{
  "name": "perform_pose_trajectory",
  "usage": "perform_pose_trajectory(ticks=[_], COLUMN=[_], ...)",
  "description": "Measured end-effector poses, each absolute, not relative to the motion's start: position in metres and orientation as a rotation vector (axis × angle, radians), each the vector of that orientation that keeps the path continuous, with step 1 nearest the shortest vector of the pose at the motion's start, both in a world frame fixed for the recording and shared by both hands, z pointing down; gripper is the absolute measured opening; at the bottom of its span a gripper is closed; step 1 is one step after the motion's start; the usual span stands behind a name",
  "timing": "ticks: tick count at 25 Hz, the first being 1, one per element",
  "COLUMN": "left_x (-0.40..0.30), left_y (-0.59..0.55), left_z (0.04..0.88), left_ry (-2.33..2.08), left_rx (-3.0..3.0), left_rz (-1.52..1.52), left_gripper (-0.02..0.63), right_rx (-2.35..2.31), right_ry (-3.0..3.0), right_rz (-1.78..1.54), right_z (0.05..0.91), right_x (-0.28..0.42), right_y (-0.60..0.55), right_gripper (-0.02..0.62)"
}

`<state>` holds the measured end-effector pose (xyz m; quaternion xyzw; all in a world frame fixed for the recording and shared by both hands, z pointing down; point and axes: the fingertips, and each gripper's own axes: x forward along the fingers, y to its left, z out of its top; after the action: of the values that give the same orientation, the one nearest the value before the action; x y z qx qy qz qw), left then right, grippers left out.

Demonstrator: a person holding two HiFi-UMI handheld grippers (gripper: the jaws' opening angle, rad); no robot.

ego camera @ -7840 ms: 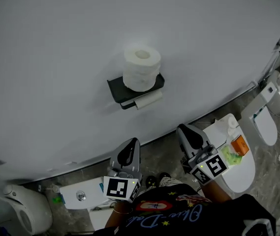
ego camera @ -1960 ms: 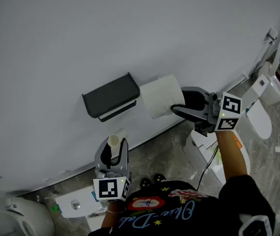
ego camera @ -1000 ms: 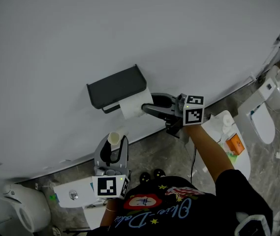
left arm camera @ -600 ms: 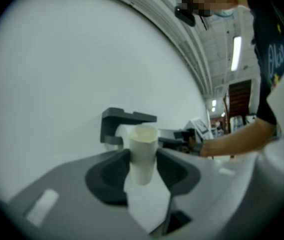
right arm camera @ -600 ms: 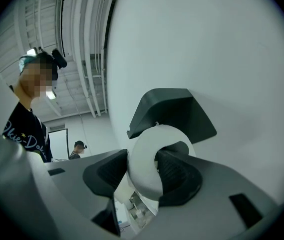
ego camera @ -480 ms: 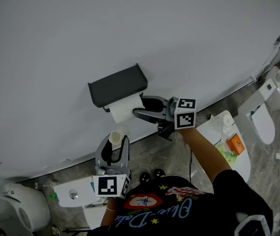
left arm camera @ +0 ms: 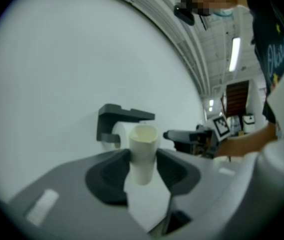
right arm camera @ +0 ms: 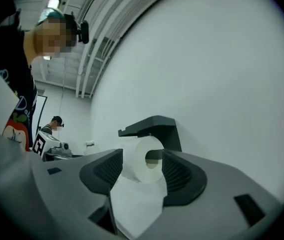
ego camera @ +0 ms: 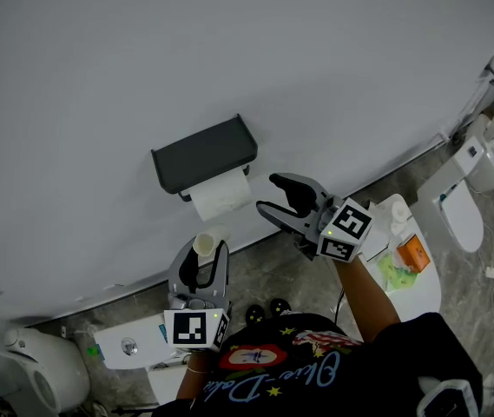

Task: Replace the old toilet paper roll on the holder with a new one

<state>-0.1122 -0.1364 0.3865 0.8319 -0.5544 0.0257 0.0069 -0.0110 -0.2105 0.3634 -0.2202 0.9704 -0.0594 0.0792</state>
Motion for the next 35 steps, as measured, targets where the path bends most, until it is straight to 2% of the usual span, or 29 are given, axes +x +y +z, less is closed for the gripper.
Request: perform_pose_trajectory(ticks=[4, 5, 6, 7, 35], left_x=[-0.113, -0.114, -0.114, -0.115, -0.114], left_y=[-0.138, -0.138, -0.138, -0.138, -0.135], left_z=[0.389, 0.390, 0.390, 0.391, 0.391], left_ry=[-1.734, -1.735, -1.736, -1.737, -1.729], left_rx=[2.603, 2.602, 2.601, 2.600, 2.606], left_rz=[0.098, 0.098, 0.098, 0.100, 0.115], left_gripper=[0.164, 0.164, 0.164, 0.164, 0.164], right_rx=[-0.750, -0.789, -0.825, -0.846, -0.845], right_ry=[2.860, 2.859, 2.854, 2.848, 2.867], right_rz=[-0.090, -0.069, -0.057, -0.057, -0.004], right_z=[0.362, 0.364, 0.367, 0.369, 0.367], right_x=[-0.008, -0.008, -0.008, -0.008, -0.014], right_y=[-0.189, -0.186, -0.185, -0.183, -0.169], right_gripper=[0.244, 0.185, 0.029, 0.018, 0.013])
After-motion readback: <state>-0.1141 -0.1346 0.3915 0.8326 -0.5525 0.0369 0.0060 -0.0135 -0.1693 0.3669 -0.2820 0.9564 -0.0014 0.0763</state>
